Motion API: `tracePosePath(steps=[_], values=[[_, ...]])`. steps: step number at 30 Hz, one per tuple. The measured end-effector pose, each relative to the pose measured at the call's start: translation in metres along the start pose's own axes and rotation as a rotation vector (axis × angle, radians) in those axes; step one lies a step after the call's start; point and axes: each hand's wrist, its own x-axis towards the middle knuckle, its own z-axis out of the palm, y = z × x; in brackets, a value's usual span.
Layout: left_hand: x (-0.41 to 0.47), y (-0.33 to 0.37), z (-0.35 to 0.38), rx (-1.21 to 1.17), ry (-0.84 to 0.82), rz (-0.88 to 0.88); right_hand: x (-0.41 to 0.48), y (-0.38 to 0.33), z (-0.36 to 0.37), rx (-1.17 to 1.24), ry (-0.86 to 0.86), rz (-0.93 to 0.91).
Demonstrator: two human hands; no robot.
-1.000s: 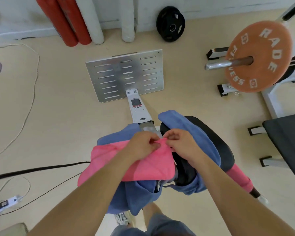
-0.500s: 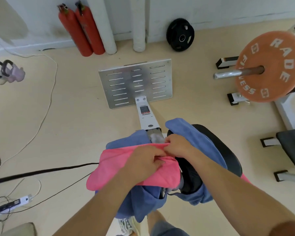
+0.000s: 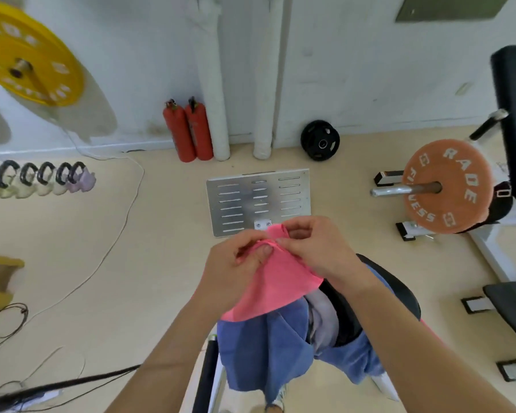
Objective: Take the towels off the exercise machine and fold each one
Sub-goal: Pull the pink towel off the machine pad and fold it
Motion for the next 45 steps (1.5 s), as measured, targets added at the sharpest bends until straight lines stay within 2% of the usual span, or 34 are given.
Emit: tracePosePath(steps=[8,12,15,20,24,29,33,38,42,45], values=[[-0.049,0.082,-0.071,0.002,0.199,0.316,-0.07,-0.112,0.034,-0.17,-0.007,-0.386],[-0.073,0.105,-0.091,0.004,0.267,0.355,-0.099,-0.137,0.045,-0.16,0.072,-0.466],[-0.088,0.114,-0.103,0.013,0.238,0.426,-0.117,-0.147,0.052,-0.197,0.044,-0.534],[-0.106,0.128,-0.119,-0.083,0.082,0.394,-0.139,-0.157,0.055,-0.278,-0.069,-0.597],[-0.114,0.136,-0.125,-0.225,0.11,0.367,-0.154,-0.162,0.049,-0.363,-0.148,-0.622],[-0.12,0.143,-0.128,-0.296,0.166,0.352,-0.169,-0.16,0.026,-0.51,-0.295,-0.532],[-0.123,0.146,-0.132,-0.302,0.229,0.318,-0.174,-0.159,0.008,-0.84,-0.223,-0.565],[-0.116,0.14,-0.136,-0.323,0.318,0.263,-0.173,-0.16,-0.006,-0.785,-0.06,-0.639],[-0.11,0.135,-0.136,-0.156,0.169,0.24,-0.17,-0.159,-0.004,-1.052,0.099,-0.767],[-0.109,0.135,-0.14,-0.018,0.104,0.198,-0.167,-0.154,-0.004,-1.068,0.133,-0.903]])
